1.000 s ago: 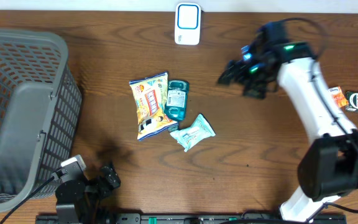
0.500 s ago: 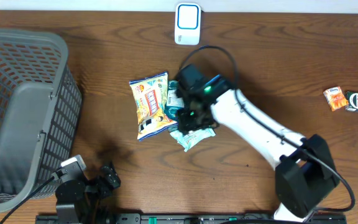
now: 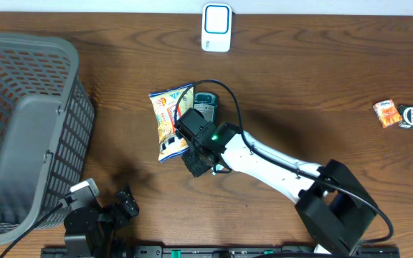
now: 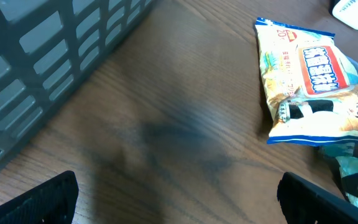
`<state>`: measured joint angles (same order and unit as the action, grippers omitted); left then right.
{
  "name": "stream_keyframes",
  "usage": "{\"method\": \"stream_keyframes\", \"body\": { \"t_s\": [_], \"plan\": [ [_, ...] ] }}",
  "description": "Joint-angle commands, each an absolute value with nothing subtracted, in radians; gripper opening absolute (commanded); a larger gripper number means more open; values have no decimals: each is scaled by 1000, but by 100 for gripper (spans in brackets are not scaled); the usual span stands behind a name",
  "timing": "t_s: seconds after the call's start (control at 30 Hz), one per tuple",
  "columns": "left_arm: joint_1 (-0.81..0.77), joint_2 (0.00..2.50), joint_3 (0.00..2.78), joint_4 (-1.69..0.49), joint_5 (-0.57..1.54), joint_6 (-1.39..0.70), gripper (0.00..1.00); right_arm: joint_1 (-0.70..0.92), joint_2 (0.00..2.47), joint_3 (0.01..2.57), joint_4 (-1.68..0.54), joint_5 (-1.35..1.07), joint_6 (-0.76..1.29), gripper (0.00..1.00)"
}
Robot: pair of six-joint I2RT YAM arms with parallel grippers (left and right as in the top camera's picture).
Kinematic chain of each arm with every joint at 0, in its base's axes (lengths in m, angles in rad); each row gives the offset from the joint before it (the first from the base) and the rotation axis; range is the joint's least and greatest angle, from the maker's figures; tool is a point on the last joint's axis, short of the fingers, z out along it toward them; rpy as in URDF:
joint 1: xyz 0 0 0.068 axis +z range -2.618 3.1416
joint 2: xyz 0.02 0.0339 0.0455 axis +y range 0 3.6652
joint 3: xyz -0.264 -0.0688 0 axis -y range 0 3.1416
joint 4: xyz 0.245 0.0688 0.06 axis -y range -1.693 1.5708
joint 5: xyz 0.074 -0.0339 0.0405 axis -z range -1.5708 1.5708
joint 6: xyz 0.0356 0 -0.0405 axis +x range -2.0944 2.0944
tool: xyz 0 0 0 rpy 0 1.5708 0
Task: Scan the item barcode
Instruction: 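Move the right gripper to the mint wipes pack and grasp it, then lift the mint wipes pack off the table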
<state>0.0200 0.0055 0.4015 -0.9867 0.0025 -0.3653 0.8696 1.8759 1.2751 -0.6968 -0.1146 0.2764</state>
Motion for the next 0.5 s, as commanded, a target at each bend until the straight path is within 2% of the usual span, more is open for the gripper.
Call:
{"method": "stream_keyframes", "body": {
  "t_s": [0.0, 0.1, 0.23, 0.47],
  "plan": [
    [26, 4, 409, -998, 15, -367, 98, 858, 1928, 1247, -707, -88, 264, 43],
    [26, 4, 409, -998, 15, -367, 98, 850, 1955, 1247, -739, -73, 264, 41],
    [26, 4, 409, -998, 15, -367, 98, 831, 1962, 1247, -814, 50, 292, 24],
    [26, 4, 409, -998, 15, -367, 98, 740, 1954, 1250, -962, 314, 363, 24]
  ]
}}
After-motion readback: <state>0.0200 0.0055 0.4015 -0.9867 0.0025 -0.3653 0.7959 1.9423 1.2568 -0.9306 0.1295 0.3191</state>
